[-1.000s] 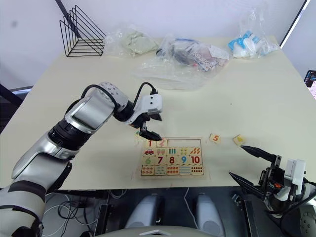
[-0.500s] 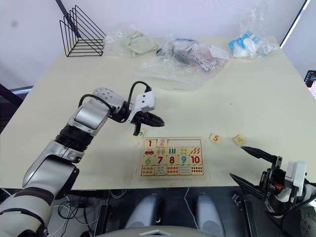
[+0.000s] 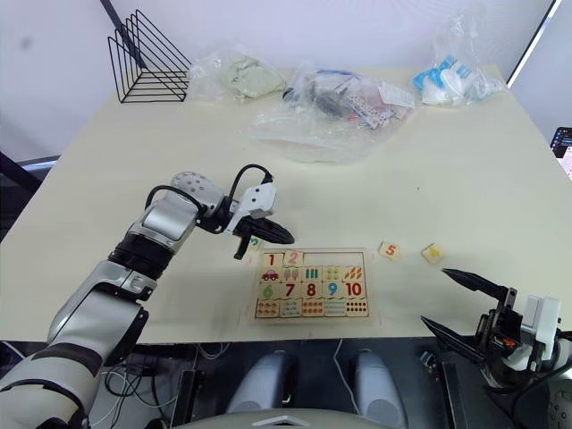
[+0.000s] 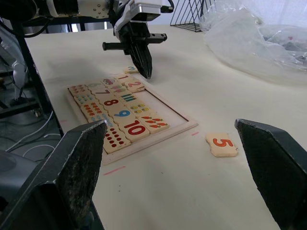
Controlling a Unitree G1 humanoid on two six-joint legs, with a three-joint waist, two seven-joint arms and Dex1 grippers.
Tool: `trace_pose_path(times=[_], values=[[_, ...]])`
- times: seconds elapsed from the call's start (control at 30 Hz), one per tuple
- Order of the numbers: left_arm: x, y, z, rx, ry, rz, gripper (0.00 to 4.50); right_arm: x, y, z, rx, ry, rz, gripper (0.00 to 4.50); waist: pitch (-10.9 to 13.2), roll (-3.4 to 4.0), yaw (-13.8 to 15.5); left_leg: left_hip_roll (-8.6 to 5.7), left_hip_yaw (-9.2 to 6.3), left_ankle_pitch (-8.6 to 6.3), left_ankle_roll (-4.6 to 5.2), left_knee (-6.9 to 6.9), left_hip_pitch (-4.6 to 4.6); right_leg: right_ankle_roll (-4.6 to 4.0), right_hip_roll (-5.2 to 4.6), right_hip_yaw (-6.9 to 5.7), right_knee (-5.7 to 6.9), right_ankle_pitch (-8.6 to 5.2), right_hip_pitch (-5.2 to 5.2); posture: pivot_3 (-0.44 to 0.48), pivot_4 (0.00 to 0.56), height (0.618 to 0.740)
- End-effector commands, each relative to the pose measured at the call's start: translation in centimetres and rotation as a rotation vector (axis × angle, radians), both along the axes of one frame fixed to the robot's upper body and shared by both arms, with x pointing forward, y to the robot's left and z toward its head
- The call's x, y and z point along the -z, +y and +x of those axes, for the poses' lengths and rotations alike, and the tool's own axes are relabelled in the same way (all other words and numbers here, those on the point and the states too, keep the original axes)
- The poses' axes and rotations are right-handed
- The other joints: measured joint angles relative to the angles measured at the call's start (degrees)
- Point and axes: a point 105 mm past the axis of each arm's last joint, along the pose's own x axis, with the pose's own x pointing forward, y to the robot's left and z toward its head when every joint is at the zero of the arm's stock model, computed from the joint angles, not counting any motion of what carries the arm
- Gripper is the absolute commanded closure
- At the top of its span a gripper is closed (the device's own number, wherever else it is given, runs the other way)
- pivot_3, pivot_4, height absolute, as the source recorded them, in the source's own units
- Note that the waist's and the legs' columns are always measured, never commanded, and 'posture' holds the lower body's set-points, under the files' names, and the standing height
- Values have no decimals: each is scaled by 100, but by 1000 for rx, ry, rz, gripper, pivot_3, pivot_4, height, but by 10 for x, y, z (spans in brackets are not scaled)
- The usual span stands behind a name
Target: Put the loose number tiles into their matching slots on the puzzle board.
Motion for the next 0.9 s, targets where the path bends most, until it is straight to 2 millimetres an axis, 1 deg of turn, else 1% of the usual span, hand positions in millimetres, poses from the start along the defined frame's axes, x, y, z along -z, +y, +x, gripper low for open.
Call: trace_pose_path(times=[0.03,0.3,0.9], values=[[-2,1,0,16,-21,-6,4445,-9,-4,-2,12,-40,-14,0,0,0,-2,0,0,0,0,0,0,0,0,0,0,0,0,0,150,740],[-3,-2,-4,42,-14,-15,4445,-10,-3,-2,13,-42,-16,0,0,0,-2,0,-1,0,0,0,0,0,0,0,0,0,0,0,150,740],[-2,-1,-7,65,-10,2,4445,-11,-2,-1,9,-40,-18,0,0,0,-2,0,-1,0,0,0,0,0,0,0,1,0,0,0,150,740]])
